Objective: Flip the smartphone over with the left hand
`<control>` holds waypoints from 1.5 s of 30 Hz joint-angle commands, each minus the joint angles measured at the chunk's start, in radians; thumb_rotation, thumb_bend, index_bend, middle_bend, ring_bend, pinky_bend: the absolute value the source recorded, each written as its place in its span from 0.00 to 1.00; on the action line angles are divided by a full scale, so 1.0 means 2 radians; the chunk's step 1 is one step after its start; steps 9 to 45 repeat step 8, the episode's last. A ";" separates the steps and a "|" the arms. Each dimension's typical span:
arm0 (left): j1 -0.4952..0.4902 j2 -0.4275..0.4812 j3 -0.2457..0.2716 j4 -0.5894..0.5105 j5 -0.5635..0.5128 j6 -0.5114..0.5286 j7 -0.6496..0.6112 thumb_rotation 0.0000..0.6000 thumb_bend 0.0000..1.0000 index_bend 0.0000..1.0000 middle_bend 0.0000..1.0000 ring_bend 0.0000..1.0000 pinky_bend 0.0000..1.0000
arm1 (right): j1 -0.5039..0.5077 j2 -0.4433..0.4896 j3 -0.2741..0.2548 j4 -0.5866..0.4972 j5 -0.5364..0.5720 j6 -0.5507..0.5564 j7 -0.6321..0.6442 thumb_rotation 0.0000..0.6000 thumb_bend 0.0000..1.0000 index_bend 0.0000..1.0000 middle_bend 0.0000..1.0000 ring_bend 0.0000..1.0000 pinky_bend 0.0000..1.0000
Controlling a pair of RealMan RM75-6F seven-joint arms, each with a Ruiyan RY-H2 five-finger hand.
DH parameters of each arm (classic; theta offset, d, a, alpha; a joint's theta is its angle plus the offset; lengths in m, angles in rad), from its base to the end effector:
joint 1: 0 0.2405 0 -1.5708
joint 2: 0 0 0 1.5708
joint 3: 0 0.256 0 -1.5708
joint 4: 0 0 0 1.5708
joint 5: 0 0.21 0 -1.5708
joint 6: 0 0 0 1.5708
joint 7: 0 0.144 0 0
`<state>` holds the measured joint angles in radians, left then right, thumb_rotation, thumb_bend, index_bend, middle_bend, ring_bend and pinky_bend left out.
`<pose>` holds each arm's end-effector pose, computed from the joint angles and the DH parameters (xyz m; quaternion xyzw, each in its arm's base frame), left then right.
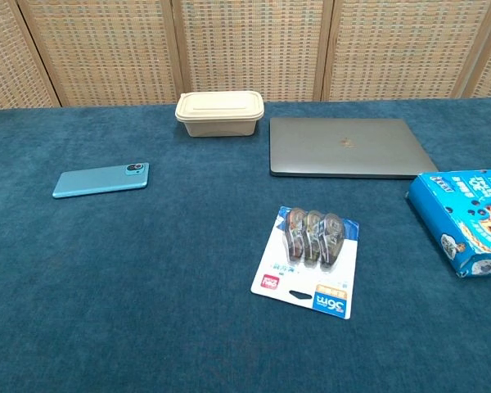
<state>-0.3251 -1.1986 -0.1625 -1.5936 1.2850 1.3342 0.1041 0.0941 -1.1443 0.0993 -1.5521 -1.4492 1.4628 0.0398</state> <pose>-0.2766 0.2749 0.1413 -0.5908 -0.3774 -0.4073 0.5854 -0.3227 -0.1949 0.1642 0.5703 -0.3908 0.3959 0.6044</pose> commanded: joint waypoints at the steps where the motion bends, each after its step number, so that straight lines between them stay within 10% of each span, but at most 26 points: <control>1: 0.040 0.028 0.036 -0.038 0.026 0.032 -0.009 1.00 0.00 0.00 0.00 0.00 0.00 | -0.002 0.003 0.001 -0.004 -0.002 0.005 0.003 1.00 0.00 0.00 0.00 0.00 0.00; 45: 0.065 0.044 0.062 -0.066 0.062 0.058 -0.002 1.00 0.00 0.00 0.00 0.00 0.00 | -0.004 0.009 0.005 -0.004 0.003 0.008 0.015 1.00 0.00 0.00 0.00 0.00 0.00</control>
